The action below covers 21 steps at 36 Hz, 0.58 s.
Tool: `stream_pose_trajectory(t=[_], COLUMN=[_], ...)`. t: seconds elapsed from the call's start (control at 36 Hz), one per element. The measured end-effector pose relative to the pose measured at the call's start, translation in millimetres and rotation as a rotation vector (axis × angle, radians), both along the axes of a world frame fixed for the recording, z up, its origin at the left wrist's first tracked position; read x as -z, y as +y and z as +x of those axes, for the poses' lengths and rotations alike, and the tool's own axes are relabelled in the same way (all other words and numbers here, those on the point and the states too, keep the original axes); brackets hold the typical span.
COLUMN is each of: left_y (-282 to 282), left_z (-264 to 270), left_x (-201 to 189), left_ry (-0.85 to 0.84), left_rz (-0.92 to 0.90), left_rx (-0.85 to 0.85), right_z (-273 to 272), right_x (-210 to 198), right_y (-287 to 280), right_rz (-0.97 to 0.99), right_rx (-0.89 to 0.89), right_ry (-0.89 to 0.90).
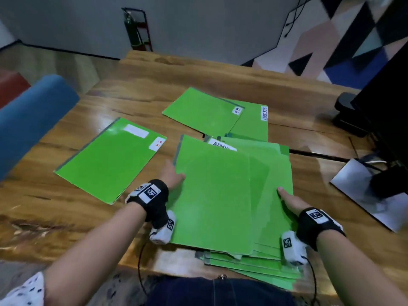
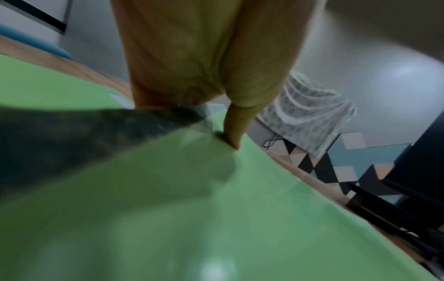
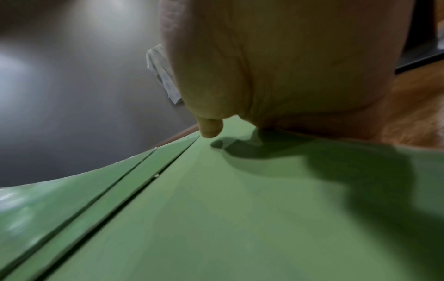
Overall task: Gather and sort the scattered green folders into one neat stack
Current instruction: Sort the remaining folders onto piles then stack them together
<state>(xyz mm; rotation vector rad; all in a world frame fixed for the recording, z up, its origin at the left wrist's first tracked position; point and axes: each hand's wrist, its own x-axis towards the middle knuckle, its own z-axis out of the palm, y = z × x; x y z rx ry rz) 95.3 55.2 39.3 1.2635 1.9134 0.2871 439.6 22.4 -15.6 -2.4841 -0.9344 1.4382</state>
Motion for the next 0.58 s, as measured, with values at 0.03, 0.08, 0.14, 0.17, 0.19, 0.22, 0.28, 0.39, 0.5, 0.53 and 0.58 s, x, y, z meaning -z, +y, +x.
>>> stream_pose_trajectory(t=[0.03,0.08,0.14,0.17,0.19,0.22,0.28,0.39,0.5,0.53,0.58], left_y=[0,2,4,5,5,5,3,-2,-9,-11,-10], left_z=[-1,-2,0,2,6,10,21,48,64,66,62], left_x=[4,8,10,11,14,16,18,23,27,27,27], left_ry=[-0.019,-0.050,-0.080,-0.091,-0.103,-0.116,-0.127,-0.141,-0.165,-0.161,-0.113], left_rz=[-0.028,-0.058,-0.050,-0.041,-0.029,-0.027,-0.021,-0.018,-0.096,-0.125,-0.166], left_rx=[-0.002,-0.003,0.000,0.004,0.007,0.009,0.010,0.026,0.166,0.242,0.372], right_z=[0,0,-1,-1,-2,-2,-1,-2,-2,-1,-1], right_x=[1,2,2,3,3,3,4,4,5,6,7], right_y=[0,0,-1,0,0,0,1,2,4,4,5], right_rz=[-0.001,-0.005,-0.013,-0.017,-0.020,-0.021,-0.018,-0.004,-0.001,0.000,0.003], right_rx=[0.000,0.000,0.003,0.001,-0.001,0.001,-0.003,0.003,0.011,0.012,0.018], right_ry=[-0.002,0.006,0.020,0.024,0.024,0.023,0.018,0.011,0.003,0.004,0.006])
